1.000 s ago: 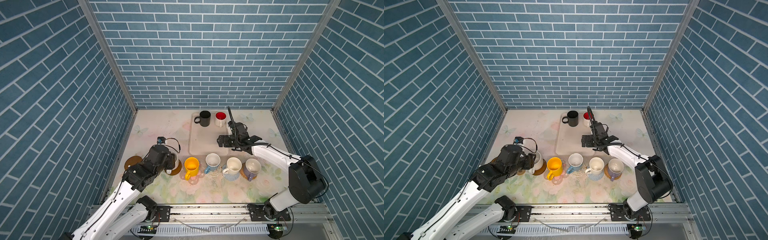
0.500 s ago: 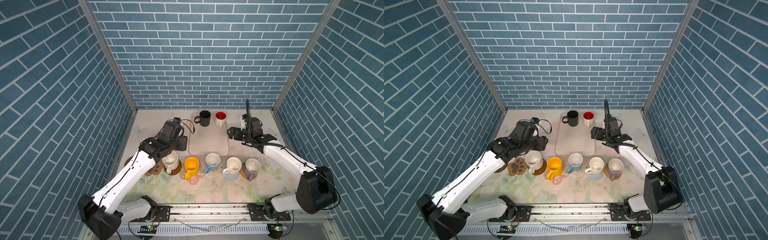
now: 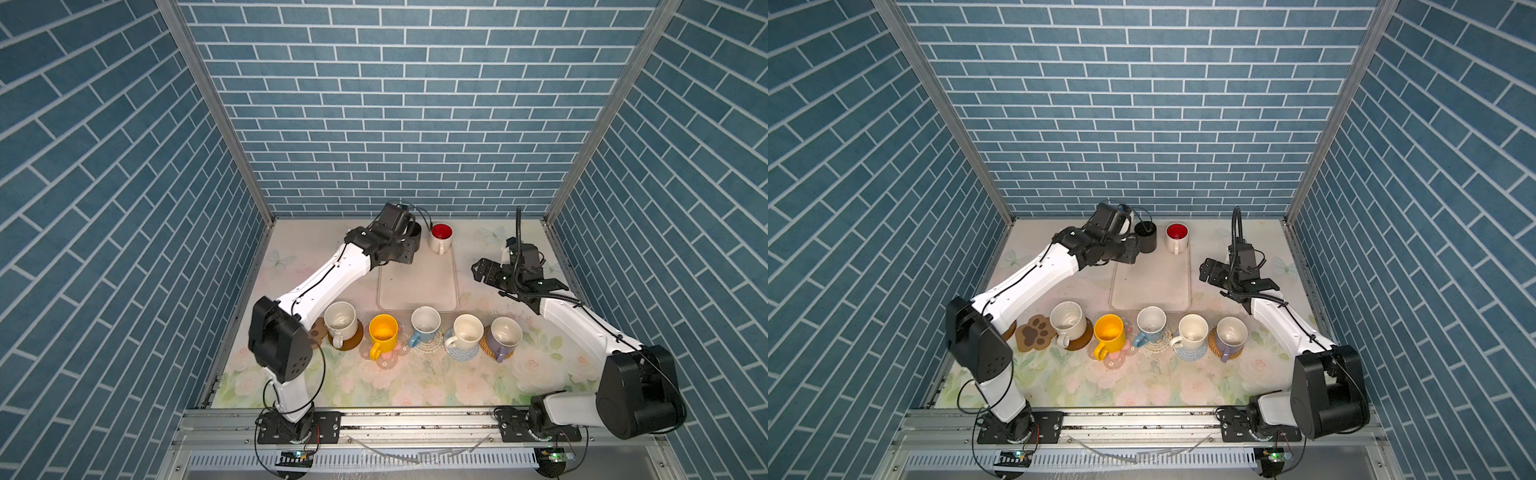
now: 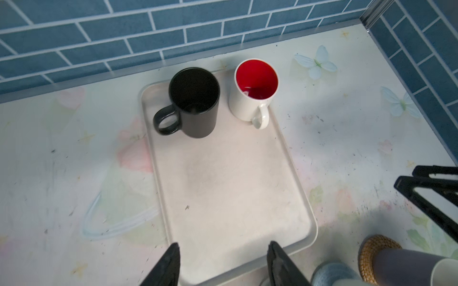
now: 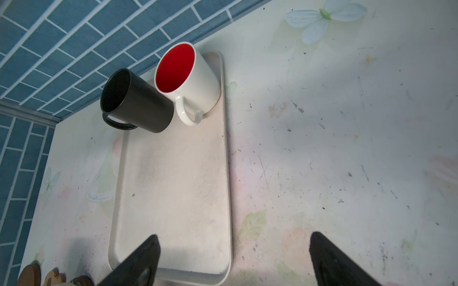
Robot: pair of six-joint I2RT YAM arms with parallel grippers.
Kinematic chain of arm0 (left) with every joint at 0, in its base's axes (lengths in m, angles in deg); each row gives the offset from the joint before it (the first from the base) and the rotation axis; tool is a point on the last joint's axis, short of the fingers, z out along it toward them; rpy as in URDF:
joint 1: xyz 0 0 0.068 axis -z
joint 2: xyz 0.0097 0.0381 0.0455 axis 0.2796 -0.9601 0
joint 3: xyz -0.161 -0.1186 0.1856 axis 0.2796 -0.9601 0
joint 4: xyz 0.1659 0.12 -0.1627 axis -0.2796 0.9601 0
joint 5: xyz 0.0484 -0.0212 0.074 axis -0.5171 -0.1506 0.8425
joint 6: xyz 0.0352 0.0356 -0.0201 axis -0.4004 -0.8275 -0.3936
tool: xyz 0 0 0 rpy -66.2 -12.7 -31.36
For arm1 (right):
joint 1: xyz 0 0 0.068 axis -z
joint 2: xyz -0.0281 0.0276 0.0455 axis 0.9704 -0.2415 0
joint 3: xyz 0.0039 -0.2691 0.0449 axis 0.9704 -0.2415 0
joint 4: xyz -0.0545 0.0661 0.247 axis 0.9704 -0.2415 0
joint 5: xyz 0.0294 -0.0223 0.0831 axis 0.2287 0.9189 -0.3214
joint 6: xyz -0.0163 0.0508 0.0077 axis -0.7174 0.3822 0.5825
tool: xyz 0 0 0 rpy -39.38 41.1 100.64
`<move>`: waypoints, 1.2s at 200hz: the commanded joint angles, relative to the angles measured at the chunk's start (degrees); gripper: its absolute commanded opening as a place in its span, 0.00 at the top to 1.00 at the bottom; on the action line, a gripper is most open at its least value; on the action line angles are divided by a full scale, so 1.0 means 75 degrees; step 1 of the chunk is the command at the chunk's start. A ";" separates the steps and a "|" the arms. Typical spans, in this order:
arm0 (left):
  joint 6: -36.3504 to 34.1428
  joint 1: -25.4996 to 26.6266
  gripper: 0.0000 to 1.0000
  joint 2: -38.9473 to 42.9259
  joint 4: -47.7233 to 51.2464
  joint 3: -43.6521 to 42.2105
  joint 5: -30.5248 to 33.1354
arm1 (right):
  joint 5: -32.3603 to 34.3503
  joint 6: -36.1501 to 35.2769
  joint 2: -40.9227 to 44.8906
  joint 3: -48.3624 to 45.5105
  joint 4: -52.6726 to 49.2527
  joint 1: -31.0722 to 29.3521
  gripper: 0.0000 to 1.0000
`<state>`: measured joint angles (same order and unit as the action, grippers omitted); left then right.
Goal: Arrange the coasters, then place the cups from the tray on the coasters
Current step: 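Raise left gripper and move it above the red-lined white mug on the tray, then lower left gripper onto the red-lined mug's rim and close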
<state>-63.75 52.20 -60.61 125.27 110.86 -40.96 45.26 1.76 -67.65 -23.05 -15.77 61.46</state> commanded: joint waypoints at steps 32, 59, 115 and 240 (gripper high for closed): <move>-0.0121 0.0218 0.43 -0.1883 0.0260 0.2174 0.0002 | 0.0614 0.0703 0.0155 -0.0698 0.0653 0.0357 0.06; -0.0121 0.0356 0.43 -0.2792 0.0232 0.3145 -0.0038 | 0.0761 0.0795 0.0156 -0.0854 0.0829 0.0430 0.06; -0.0284 0.0653 0.43 -0.4558 0.0404 0.5104 0.0648 | 0.0840 0.0899 0.0016 -0.0948 0.1012 0.0454 0.06; 0.0541 0.0818 0.40 -0.6572 -0.1044 0.6151 0.1442 | 0.0965 0.0993 -0.0125 -0.1102 0.0995 0.0457 0.07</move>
<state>-61.72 58.02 -107.10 119.52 153.85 -30.55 51.40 8.05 -67.96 -30.01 -8.56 64.73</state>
